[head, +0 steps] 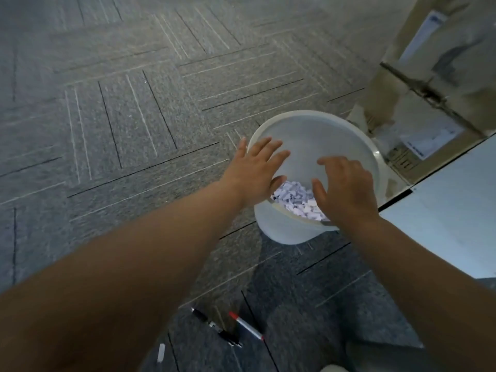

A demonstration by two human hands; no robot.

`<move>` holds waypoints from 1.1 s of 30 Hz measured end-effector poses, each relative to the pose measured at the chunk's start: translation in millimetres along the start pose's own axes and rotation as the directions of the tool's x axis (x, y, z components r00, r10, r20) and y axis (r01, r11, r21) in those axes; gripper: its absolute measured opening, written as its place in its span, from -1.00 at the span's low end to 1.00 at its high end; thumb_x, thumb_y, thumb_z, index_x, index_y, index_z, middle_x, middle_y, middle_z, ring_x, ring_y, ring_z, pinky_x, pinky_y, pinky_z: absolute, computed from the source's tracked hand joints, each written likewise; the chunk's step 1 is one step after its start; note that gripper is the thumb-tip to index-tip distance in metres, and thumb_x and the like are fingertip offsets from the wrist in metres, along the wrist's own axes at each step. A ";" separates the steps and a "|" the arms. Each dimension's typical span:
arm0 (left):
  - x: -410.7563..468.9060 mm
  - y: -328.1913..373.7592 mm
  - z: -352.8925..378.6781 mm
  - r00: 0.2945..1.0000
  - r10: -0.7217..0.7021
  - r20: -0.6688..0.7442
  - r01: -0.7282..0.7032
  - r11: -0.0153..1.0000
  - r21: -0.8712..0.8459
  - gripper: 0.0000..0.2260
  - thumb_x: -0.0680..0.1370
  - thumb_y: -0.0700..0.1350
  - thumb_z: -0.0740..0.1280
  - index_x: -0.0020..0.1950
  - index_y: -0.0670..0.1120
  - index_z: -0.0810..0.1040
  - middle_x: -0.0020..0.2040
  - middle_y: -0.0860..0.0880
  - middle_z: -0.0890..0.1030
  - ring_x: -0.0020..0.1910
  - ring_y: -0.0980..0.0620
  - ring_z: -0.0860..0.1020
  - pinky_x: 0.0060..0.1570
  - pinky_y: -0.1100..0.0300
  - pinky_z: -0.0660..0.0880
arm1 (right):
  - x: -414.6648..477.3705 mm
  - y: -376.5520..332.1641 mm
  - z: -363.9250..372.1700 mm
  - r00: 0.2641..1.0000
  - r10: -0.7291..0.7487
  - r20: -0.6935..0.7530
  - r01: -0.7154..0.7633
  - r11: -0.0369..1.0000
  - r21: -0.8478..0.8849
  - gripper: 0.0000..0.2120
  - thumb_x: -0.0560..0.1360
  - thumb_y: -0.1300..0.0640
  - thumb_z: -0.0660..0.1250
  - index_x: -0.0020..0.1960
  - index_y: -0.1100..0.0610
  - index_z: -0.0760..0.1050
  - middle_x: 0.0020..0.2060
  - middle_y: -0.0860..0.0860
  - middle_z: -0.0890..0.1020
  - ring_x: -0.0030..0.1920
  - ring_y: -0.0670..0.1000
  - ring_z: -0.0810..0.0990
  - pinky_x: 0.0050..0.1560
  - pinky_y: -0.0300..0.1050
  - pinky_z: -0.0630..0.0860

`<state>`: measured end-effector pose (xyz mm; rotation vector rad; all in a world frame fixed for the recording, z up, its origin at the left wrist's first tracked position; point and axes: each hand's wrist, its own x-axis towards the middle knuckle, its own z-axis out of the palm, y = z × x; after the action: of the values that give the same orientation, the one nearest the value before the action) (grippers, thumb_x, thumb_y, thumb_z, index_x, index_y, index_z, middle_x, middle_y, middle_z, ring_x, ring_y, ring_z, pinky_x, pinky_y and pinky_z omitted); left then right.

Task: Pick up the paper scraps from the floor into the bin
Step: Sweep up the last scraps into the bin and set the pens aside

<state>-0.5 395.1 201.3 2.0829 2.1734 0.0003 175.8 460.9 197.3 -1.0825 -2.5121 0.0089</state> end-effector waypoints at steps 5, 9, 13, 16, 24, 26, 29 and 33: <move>-82.3 -34.6 14.6 0.950 -0.095 -0.296 0.084 0.995 -0.050 -0.53 0.48 0.05 0.11 0.31 -0.15 0.38 0.34 -0.21 0.40 0.28 -0.25 0.39 0.26 -0.22 0.27 | -10.7 -73.1 -3.0 0.978 -0.154 -0.142 0.171 0.978 0.116 -0.70 0.39 0.14 0.30 0.08 0.24 0.49 -0.05 0.23 0.59 -0.11 0.29 0.53 -0.15 0.09 0.43; -185.0 -72.3 67.5 0.946 -0.278 -0.168 0.278 0.960 -0.028 -0.52 0.46 0.07 0.08 0.25 -0.18 0.42 0.25 -0.22 0.48 0.17 -0.26 0.48 0.18 -0.24 0.36 | -51.1 -142.3 21.3 0.928 -0.363 -0.085 0.373 0.896 0.241 -0.71 0.40 0.14 0.22 0.07 0.23 0.48 -0.03 0.20 0.59 -0.07 0.24 0.52 -0.11 0.06 0.42; -284.6 -98.1 130.2 0.910 -0.415 -0.002 0.415 0.910 -0.004 -0.56 0.45 0.06 0.18 0.22 -0.18 0.43 0.19 -0.23 0.53 0.09 -0.27 0.54 0.10 -0.26 0.41 | -113.5 -180.0 81.1 0.812 -0.515 0.275 0.432 0.847 0.310 -0.68 0.36 0.23 0.31 0.10 0.25 0.46 -0.03 0.21 0.58 -0.07 0.26 0.54 -0.09 0.08 0.51; -343.4 -103.8 170.4 0.862 -0.486 0.148 0.493 0.870 -0.019 -0.53 0.45 0.05 0.21 0.23 -0.23 0.48 0.21 -0.26 0.53 0.11 -0.28 0.54 0.06 -0.19 0.47 | -155.2 -201.6 123.6 0.686 -0.506 0.523 0.361 0.861 0.359 -0.57 0.48 0.28 0.25 0.34 0.27 0.33 0.24 0.23 0.46 0.23 0.25 0.41 0.15 0.09 0.46; -447.4 -115.0 255.8 0.655 -0.663 0.362 0.735 0.670 -0.104 -0.42 0.60 0.10 0.07 0.52 -0.08 -0.08 0.53 -0.13 -0.15 0.50 -0.13 -0.17 0.45 -0.07 -0.06 | -207.1 -276.0 217.5 0.591 -0.198 0.782 0.142 0.980 0.140 -0.41 0.63 0.00 -0.02 0.50 0.21 -0.24 0.49 0.14 -0.24 0.48 0.14 -0.24 0.44 -0.04 -0.09; -463.9 -122.4 267.9 0.612 -0.690 0.388 0.773 0.625 -0.109 -0.42 0.60 0.12 0.04 0.51 -0.05 -0.14 0.53 -0.11 -0.21 0.49 -0.13 -0.21 0.45 -0.07 -0.08 | -214.6 -283.2 227.9 0.613 -0.138 0.778 0.155 0.986 0.053 -0.40 0.63 -0.04 -0.05 0.50 0.24 -0.22 0.48 0.20 -0.22 0.47 0.18 -0.24 0.45 0.01 -0.16; -475.3 -124.4 275.7 0.606 -0.690 0.397 0.788 0.590 -0.176 -0.41 0.60 0.15 -0.01 0.51 -0.04 -0.18 0.51 -0.06 -0.29 0.48 -0.07 -0.25 0.43 -0.04 -0.10 | -239.4 -292.2 228.8 0.609 -0.240 0.756 0.219 0.967 0.131 -0.42 0.63 -0.02 -0.08 0.49 0.24 -0.25 0.46 0.20 -0.30 0.45 0.16 -0.35 0.46 0.02 -0.22; -485.0 -107.6 275.2 0.657 -0.642 0.396 0.751 0.606 -0.263 -0.45 0.61 0.13 -0.05 0.49 -0.02 -0.21 0.47 0.02 -0.33 0.44 0.02 -0.26 0.35 0.06 -0.20 | -278.9 -311.0 209.0 0.465 -0.562 0.684 0.351 0.826 0.440 -0.42 0.57 -0.07 -0.20 0.49 0.21 -0.17 0.45 0.09 -0.25 0.45 0.08 -0.29 0.44 -0.06 -0.11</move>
<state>-63.1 -117.3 -35.5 0.8397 2.3970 0.0857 55.4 80.0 -44.8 -0.2160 -3.4010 0.8071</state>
